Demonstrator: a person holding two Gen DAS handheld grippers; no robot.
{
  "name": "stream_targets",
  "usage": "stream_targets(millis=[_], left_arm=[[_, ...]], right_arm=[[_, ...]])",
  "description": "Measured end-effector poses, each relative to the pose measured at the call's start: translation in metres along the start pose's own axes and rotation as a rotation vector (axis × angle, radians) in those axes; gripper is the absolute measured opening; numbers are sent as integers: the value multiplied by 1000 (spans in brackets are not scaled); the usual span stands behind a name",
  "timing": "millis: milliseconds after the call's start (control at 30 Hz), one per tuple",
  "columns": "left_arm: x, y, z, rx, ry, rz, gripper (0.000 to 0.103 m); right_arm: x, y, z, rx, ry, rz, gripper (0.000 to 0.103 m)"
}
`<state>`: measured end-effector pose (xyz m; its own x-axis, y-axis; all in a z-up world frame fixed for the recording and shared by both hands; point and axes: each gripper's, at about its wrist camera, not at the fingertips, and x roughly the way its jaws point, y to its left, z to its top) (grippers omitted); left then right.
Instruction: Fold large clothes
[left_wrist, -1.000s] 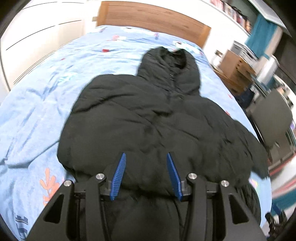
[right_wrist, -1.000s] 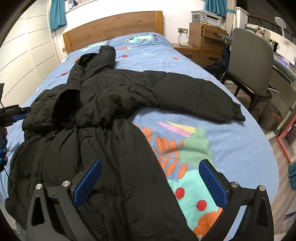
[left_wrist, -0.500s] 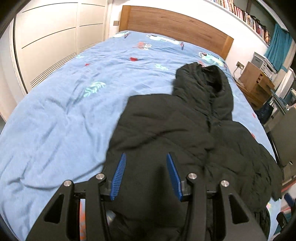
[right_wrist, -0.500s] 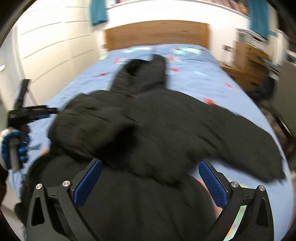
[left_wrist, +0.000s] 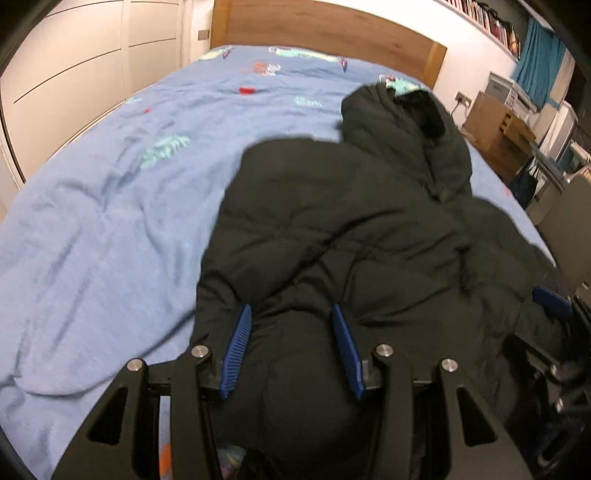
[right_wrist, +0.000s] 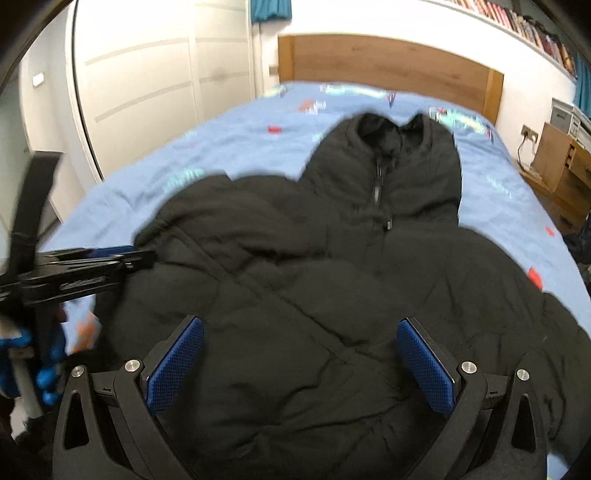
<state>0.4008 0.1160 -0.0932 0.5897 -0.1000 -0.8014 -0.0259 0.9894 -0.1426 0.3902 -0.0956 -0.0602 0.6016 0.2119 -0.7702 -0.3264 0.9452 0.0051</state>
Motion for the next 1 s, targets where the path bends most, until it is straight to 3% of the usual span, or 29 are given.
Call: stream_targets(millis=[167,267,567,1000], left_arm=[[-1,0,-12,-4,6,-7,44],[-8,-4,-16,-2,9,6,44],[-41,-19,-25,-50,-17,35,44],[-57,-60,-46,-52,22,26,44]], right_arm=[[5,-24,-22,-2,47,-75,102],[-4,-51,-37,66,68,-101,102],[-62,-73,-66,64,13,-183,102],[-122,-134,-117,212,6,-260,102]])
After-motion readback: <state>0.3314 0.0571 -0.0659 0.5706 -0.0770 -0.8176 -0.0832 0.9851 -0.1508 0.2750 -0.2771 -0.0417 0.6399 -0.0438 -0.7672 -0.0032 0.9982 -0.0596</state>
